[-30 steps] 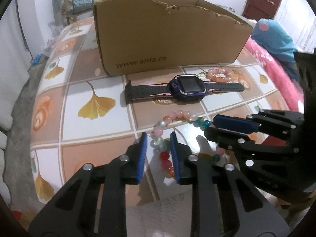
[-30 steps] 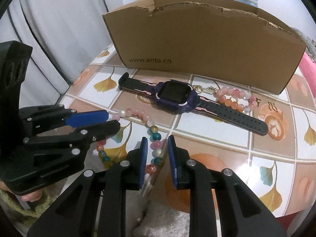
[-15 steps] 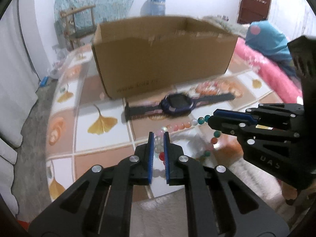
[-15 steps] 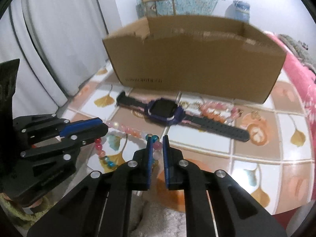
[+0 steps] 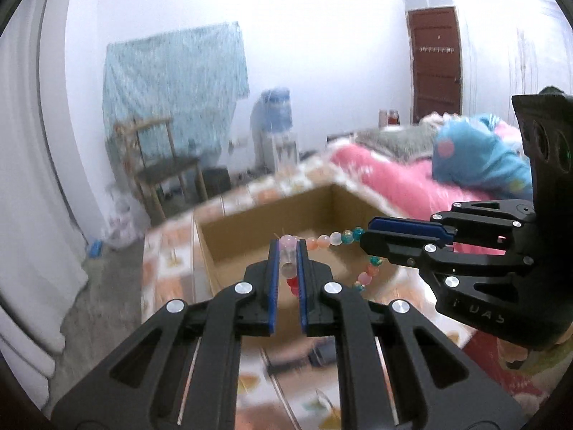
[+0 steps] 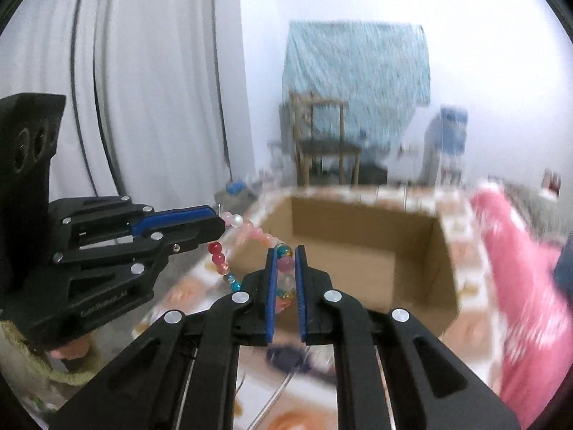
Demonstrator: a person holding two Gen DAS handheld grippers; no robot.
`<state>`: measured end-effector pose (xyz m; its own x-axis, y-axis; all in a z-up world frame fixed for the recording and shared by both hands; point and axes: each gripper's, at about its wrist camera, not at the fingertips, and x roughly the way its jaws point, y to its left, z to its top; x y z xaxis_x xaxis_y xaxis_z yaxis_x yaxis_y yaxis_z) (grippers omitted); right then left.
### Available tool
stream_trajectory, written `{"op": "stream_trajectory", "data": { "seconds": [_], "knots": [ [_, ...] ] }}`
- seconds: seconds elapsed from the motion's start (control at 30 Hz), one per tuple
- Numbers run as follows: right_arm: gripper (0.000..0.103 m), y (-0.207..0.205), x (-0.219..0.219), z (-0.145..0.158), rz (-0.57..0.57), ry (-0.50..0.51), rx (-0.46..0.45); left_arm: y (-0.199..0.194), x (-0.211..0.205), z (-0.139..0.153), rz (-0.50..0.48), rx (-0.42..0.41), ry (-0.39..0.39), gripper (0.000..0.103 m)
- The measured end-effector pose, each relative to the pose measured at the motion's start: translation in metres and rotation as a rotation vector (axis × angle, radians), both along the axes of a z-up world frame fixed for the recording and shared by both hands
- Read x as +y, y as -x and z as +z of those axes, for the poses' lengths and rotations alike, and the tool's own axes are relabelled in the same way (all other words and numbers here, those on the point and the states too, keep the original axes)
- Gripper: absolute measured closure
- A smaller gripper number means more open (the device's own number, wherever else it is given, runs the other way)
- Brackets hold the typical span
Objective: Organize jewelry
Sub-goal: 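Carry the bracelet into the cardboard box and open the right gripper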
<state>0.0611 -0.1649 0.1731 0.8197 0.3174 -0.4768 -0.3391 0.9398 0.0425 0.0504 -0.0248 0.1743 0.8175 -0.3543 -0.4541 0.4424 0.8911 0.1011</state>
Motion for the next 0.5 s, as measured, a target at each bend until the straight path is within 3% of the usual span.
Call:
{"op": "stream_trajectory", "data": {
  "seconds": [0.1,0.27,0.5],
  "knots": [
    [0.093,-0.037,-0.009,0.011,0.022,0.006,0.017,-0.039,-0.007,0.014,0.005,-0.004,-0.014,0.095],
    [0.093,-0.110,-0.016,-0.001,0.060,-0.001,0.140,-0.110,-0.011,0.009,0.012,0.107,-0.024,0.095],
    [0.093,-0.192,-0.025,-0.055,0.096,-0.043,0.373,-0.181,-0.013,-0.050,0.058,0.290,-0.084,0.095]
  ]
}}
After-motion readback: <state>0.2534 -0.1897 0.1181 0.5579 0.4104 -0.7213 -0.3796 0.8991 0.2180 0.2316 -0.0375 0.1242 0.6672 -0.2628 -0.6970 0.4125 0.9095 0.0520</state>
